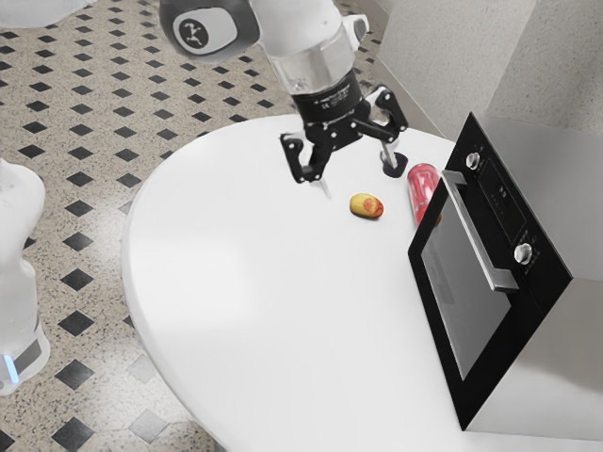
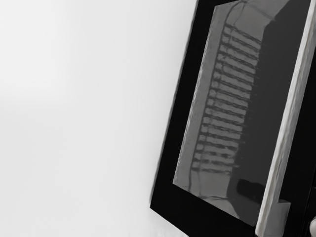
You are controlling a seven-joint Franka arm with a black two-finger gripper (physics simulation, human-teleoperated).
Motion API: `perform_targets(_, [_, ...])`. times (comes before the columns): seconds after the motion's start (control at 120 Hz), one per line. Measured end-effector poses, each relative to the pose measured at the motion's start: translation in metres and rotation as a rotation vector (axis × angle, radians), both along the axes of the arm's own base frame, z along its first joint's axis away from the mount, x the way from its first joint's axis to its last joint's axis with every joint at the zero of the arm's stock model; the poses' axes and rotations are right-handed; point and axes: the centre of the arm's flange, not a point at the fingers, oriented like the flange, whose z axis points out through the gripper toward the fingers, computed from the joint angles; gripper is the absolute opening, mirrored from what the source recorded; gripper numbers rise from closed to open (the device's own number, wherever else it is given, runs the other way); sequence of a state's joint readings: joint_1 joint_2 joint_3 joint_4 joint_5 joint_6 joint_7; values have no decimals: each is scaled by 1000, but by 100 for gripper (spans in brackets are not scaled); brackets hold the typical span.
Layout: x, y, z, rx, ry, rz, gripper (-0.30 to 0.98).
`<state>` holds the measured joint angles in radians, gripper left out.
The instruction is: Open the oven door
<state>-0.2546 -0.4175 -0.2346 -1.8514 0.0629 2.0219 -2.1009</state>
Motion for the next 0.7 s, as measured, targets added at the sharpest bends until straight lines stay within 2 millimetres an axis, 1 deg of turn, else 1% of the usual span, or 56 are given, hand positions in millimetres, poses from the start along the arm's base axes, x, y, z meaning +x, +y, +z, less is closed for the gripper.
perform_targets(0.075, [15,-5,-10,-10,3,-4,69])
perform_targets(0.2, [31,-9,-20,-23,-4,-5,69])
perform_targets(0.308, [45,-3,-27,-15,-11,-6,69])
perform_targets(0.442, [59,-4,-40,29,-21,-41,69])
perform_targets(0.55, [66,-4,-43,54,-38,-66,69])
perform_targets(0.642, [80,5,-52,71,-33,-69,69])
perform_targets(0.7, [88,7,-57,80,-30,-77,69])
